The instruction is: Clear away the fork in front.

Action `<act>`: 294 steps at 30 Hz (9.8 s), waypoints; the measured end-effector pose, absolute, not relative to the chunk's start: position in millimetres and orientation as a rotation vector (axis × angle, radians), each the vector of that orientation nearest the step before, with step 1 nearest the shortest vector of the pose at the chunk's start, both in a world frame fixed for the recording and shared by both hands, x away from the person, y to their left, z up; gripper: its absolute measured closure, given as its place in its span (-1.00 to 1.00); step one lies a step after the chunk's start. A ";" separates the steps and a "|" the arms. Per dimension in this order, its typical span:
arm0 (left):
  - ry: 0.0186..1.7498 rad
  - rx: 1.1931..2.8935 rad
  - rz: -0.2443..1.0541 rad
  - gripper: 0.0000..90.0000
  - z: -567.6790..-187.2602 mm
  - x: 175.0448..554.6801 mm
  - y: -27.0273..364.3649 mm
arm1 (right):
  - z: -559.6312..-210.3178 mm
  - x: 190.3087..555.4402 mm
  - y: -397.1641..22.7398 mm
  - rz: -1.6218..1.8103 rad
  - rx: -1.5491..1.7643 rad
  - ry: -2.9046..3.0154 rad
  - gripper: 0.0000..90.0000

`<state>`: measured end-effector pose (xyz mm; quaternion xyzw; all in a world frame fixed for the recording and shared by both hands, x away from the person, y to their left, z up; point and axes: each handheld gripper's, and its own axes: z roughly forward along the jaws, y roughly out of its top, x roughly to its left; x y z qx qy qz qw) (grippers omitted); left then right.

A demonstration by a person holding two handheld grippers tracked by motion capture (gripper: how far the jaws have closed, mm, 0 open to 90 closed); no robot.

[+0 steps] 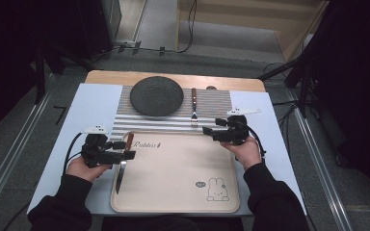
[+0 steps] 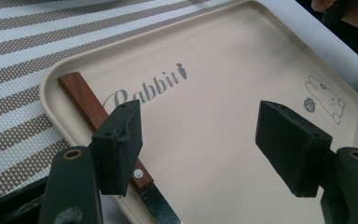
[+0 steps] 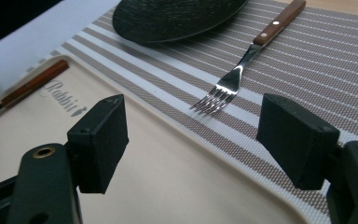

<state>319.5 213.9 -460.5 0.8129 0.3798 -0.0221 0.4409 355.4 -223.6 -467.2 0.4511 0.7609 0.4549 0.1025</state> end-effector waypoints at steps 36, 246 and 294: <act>0.940 2.046 -0.056 -0.29 -462.0 322.1 211.2 | -446.5 442.7 -192.4 1.315 1.402 2.167 -0.42; 0.840 1.994 0.066 -0.29 -371.1 373.7 143.4 | -405.5 361.1 -163.3 1.520 1.114 2.216 0.67; 0.966 1.931 0.005 0.07 -365.4 381.2 111.3 | -429.8 325.1 -113.9 1.517 0.962 2.337 0.67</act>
